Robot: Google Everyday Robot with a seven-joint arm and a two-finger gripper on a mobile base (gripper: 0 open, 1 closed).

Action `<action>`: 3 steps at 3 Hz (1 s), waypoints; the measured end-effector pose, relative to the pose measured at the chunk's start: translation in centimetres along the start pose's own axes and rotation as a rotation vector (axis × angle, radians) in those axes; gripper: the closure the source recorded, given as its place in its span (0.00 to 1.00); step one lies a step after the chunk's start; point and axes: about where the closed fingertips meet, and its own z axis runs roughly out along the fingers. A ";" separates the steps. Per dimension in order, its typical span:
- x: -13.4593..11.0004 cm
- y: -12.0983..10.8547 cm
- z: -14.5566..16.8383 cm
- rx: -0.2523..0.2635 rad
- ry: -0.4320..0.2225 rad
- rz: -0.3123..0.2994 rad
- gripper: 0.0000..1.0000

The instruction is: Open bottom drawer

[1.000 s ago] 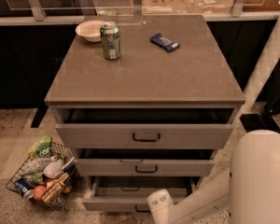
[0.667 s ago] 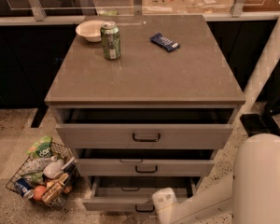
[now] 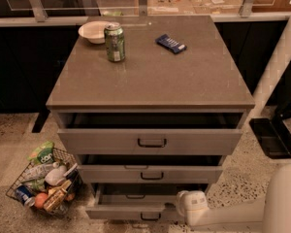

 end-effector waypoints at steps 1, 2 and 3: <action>0.3 -1.0 1.6 0.001 -0.055 0.044 1.00; -0.5 -1.5 3.2 -0.020 -0.092 0.039 1.00; -2.3 -0.6 4.7 -0.073 -0.102 -0.034 1.00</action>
Offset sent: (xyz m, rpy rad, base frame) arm 0.0462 0.0250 -0.0348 0.1372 0.0278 0.0589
